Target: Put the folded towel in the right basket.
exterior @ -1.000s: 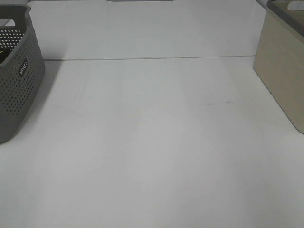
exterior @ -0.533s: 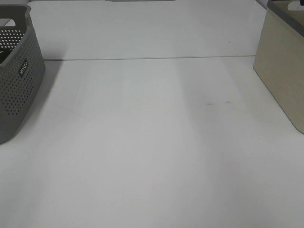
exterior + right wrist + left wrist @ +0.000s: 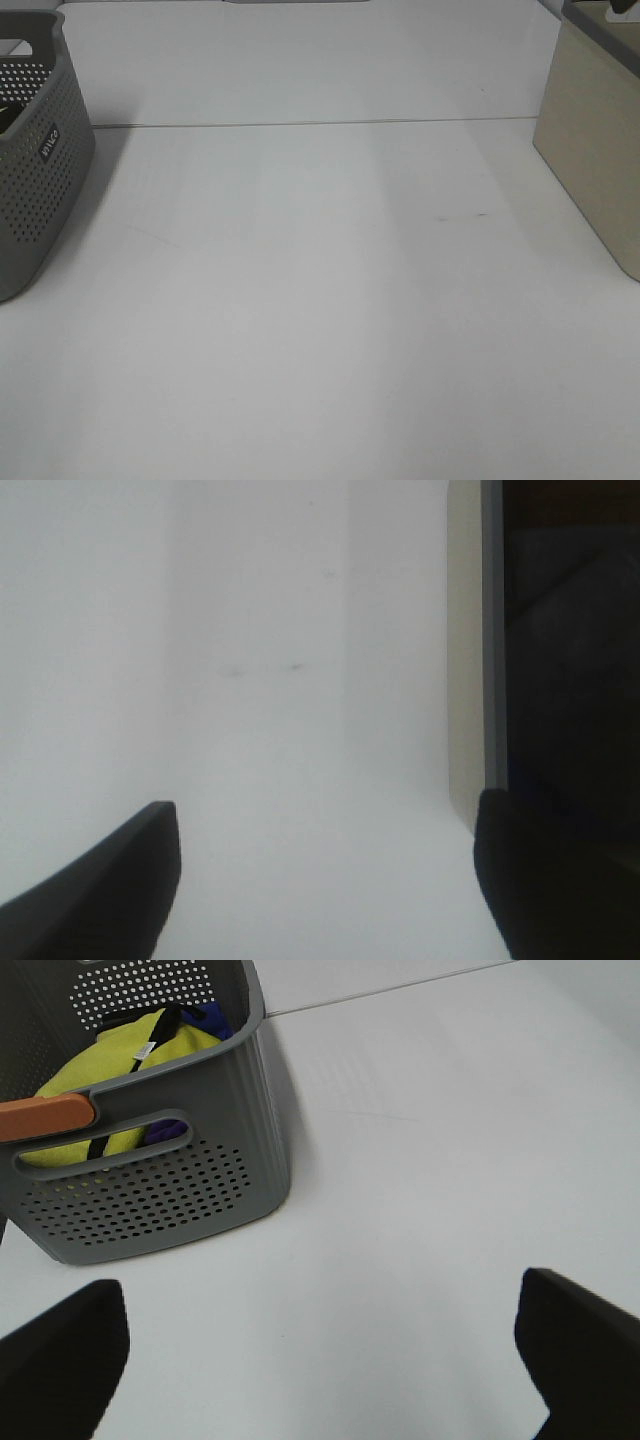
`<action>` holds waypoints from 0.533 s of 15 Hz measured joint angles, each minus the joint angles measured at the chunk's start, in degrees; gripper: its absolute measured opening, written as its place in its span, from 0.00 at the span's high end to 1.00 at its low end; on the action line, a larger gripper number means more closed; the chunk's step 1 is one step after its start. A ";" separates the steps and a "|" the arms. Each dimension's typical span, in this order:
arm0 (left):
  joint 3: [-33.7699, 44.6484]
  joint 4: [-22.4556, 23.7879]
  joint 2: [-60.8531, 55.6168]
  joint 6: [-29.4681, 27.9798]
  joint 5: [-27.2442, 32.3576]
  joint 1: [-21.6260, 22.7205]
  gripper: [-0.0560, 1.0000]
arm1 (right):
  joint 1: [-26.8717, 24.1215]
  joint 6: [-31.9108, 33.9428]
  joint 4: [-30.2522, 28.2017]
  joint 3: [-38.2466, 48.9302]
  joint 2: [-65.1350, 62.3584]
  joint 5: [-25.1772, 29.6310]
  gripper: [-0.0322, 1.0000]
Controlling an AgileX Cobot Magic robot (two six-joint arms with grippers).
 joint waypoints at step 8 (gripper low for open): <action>0.00 0.00 0.00 0.00 0.00 0.00 0.01 | 0.00 0.00 -0.40 43.66 -34.49 -0.11 0.25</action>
